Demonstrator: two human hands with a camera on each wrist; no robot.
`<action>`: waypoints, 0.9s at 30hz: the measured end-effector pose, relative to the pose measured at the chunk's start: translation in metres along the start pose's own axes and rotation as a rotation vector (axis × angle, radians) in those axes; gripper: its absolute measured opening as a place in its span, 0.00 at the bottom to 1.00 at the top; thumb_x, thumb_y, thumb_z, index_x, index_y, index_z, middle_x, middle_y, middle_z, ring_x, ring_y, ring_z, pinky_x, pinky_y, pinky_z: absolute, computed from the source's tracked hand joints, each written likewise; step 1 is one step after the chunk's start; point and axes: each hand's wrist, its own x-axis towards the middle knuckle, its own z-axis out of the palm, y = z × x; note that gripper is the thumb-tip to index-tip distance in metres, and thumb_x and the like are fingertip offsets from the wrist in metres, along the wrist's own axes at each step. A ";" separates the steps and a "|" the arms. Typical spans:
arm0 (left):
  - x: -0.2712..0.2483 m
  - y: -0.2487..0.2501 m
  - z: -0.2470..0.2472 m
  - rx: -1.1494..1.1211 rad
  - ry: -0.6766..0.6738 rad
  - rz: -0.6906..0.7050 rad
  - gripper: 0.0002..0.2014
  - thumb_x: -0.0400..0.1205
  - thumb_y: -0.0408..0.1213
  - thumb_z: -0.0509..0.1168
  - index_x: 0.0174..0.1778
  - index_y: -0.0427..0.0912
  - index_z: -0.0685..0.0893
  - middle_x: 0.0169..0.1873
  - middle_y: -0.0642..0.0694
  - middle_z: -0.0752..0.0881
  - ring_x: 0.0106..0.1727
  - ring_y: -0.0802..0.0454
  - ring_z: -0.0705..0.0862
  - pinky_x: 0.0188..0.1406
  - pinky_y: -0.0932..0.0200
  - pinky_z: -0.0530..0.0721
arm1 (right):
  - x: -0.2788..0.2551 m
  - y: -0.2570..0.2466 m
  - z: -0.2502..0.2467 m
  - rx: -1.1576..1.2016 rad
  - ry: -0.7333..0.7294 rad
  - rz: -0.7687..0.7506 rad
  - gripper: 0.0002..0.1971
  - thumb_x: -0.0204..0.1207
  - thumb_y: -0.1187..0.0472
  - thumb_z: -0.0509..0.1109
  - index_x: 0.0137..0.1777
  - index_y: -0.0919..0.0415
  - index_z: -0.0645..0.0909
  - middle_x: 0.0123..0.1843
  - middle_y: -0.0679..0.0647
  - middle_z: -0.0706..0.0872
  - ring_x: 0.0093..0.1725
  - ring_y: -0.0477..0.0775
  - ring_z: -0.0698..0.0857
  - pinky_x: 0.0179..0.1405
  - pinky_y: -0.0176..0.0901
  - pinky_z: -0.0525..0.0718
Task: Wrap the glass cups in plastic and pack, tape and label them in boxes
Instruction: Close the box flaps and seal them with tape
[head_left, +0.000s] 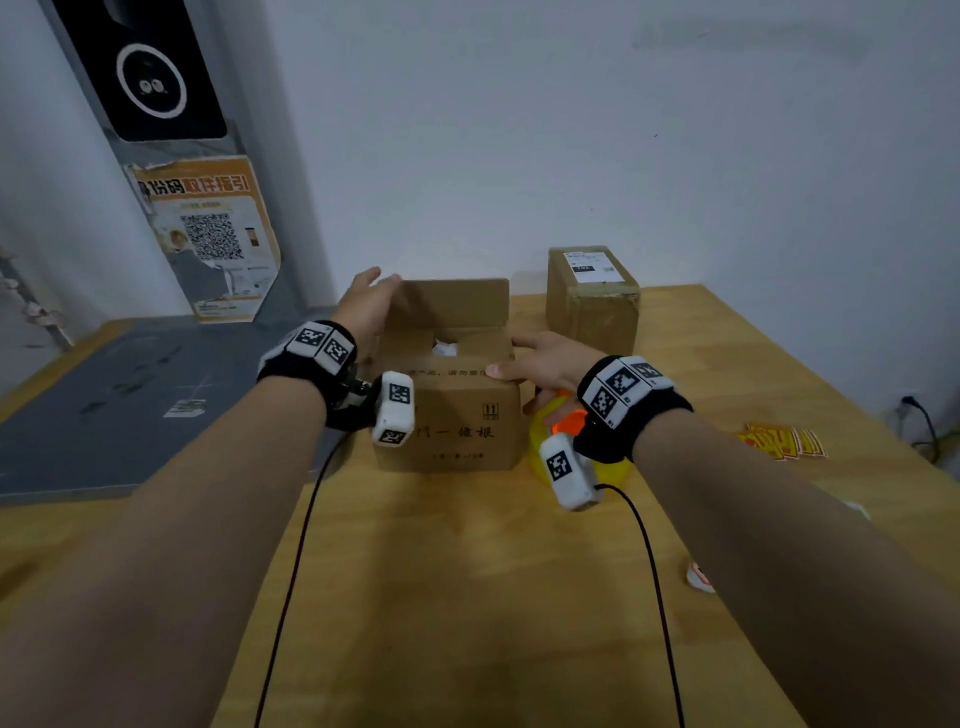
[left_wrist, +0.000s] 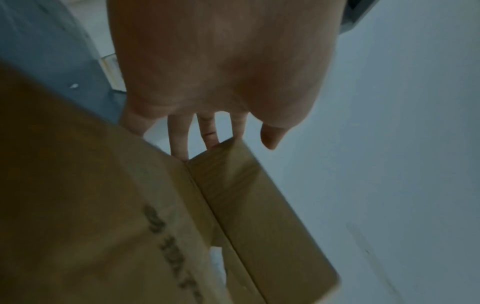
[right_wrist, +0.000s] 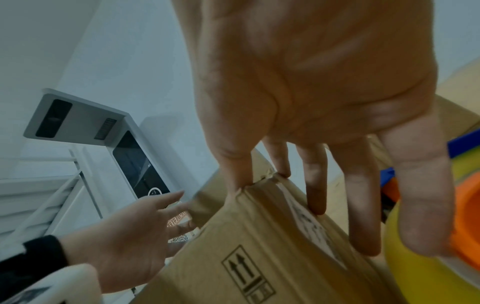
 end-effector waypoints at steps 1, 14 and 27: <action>-0.001 -0.002 -0.003 0.005 -0.007 -0.009 0.28 0.91 0.59 0.54 0.86 0.51 0.70 0.84 0.40 0.70 0.81 0.37 0.72 0.76 0.36 0.73 | 0.000 0.000 0.001 0.009 -0.004 0.003 0.35 0.82 0.43 0.75 0.86 0.37 0.65 0.80 0.55 0.79 0.50 0.62 0.92 0.43 0.59 0.92; -0.084 -0.040 -0.008 0.430 -0.090 0.174 0.24 0.88 0.35 0.68 0.82 0.44 0.78 0.87 0.52 0.66 0.85 0.43 0.68 0.83 0.44 0.69 | -0.041 -0.009 0.020 -0.009 0.048 -0.024 0.16 0.87 0.52 0.71 0.73 0.52 0.83 0.67 0.55 0.85 0.56 0.63 0.92 0.53 0.57 0.93; -0.187 -0.033 -0.011 0.500 -0.073 0.058 0.15 0.85 0.42 0.72 0.65 0.38 0.90 0.58 0.39 0.90 0.58 0.39 0.88 0.67 0.43 0.86 | -0.130 0.008 0.043 -0.112 0.085 -0.115 0.09 0.86 0.63 0.68 0.44 0.66 0.81 0.34 0.58 0.81 0.20 0.55 0.79 0.18 0.39 0.76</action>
